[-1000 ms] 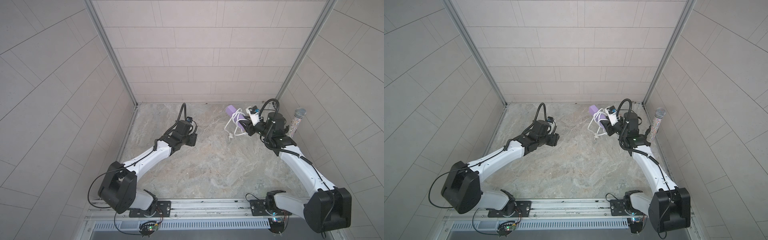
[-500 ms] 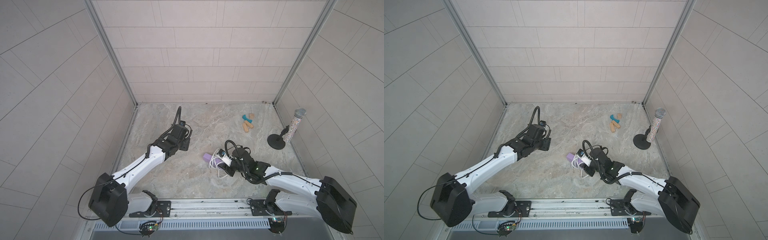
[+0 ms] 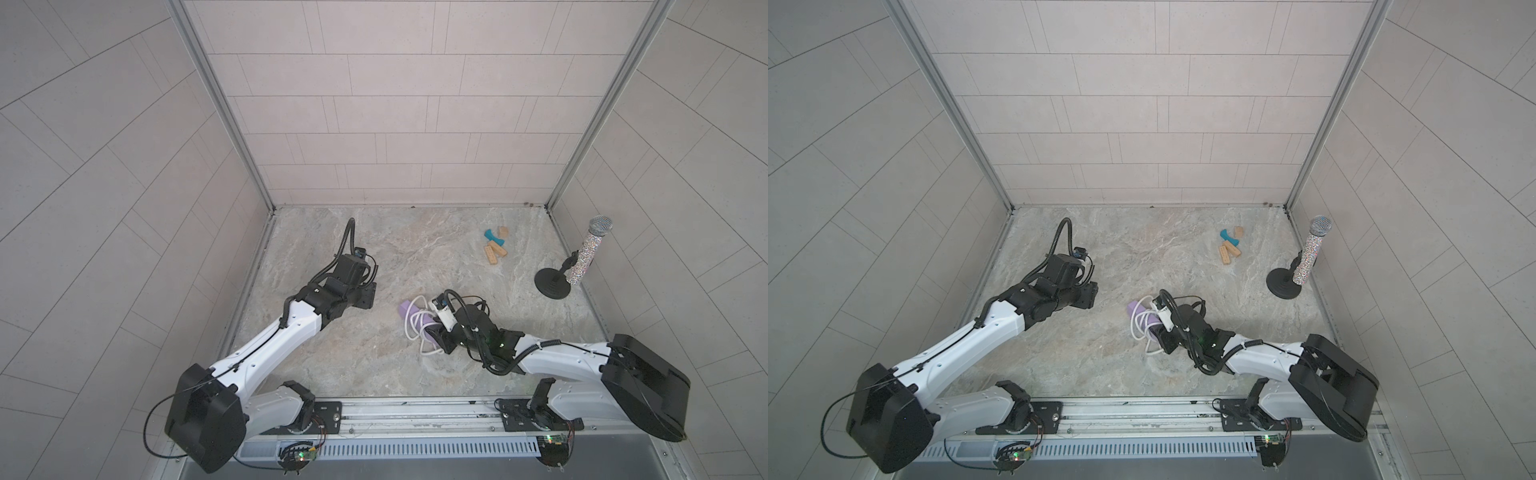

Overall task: Wrap the cord around the power strip
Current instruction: Place the power strip at the center of the board.

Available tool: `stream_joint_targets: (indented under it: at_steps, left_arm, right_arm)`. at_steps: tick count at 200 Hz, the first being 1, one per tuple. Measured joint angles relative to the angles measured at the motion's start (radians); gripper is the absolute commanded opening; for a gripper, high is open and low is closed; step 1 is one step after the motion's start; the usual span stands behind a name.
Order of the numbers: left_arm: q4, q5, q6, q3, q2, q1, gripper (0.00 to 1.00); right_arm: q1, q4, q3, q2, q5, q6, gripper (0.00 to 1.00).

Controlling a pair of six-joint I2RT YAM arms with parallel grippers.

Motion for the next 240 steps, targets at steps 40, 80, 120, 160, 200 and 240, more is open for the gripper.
stream_joint_targets:
  at_steps: [40,80,120,160,200,240]
  left_arm:
    - [0.003,0.069,0.002,-0.002,0.034,-0.009,0.68]
    - [0.027,0.109,0.002,-0.005,0.09,-0.061,0.68]
    - [0.054,0.151,0.002,-0.005,0.139,-0.097,0.68]
    - [0.067,0.163,0.003,-0.005,0.139,-0.109,0.68]
    - [0.057,0.161,0.003,-0.005,0.139,-0.116,0.68]
    - [0.051,0.162,0.013,-0.005,0.147,-0.126,0.66]
  right_arm:
    - [-0.013,0.223,-0.032,0.116,-0.037,0.178,0.03]
    - [-0.041,0.343,-0.032,0.194,-0.089,0.286,0.37]
    - [-0.04,0.084,0.042,0.106,-0.066,0.234,0.63]
    - [-0.041,-0.144,0.121,-0.001,-0.024,0.164,0.77]
    - [-0.085,-0.31,0.126,-0.141,0.021,0.094,0.78]
    - [-0.248,-0.416,0.153,-0.258,-0.002,0.002,0.74]
